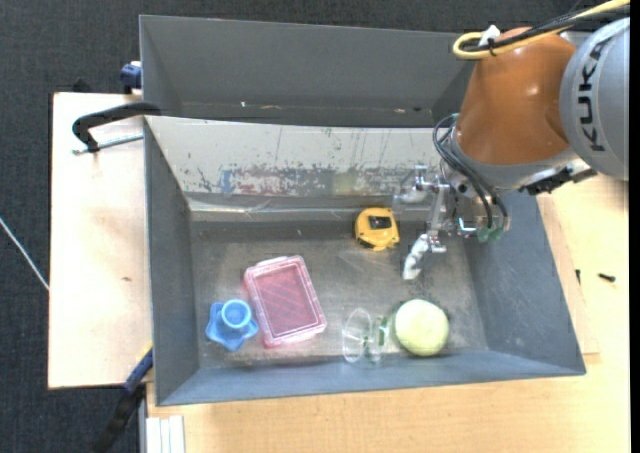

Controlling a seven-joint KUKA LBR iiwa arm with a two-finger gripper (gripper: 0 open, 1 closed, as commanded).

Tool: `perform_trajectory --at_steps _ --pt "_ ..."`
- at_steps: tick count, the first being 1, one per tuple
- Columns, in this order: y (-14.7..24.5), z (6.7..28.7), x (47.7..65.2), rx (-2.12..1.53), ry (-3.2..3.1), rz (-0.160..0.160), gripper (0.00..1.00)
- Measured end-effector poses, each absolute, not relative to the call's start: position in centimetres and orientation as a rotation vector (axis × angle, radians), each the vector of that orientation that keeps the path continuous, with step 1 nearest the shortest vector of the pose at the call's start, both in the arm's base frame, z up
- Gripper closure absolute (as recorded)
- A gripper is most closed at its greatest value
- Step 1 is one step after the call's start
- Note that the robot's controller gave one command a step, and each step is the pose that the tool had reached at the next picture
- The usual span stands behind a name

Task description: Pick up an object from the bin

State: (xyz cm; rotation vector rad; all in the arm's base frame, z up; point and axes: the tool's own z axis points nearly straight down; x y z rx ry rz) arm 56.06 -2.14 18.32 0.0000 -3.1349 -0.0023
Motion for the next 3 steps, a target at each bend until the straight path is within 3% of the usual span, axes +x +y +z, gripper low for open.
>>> perform_trajectory --at_steps 1,2,3 --pt "-2.2 18.8 56.2 0.001 -3.144 -0.001 0.0" --pt "-2.3 17.9 56.7 0.17 -3.142 -0.001 0.0" --pt "-4.0 11.5 55.5 0.711 -3.068 0.002 0.0"
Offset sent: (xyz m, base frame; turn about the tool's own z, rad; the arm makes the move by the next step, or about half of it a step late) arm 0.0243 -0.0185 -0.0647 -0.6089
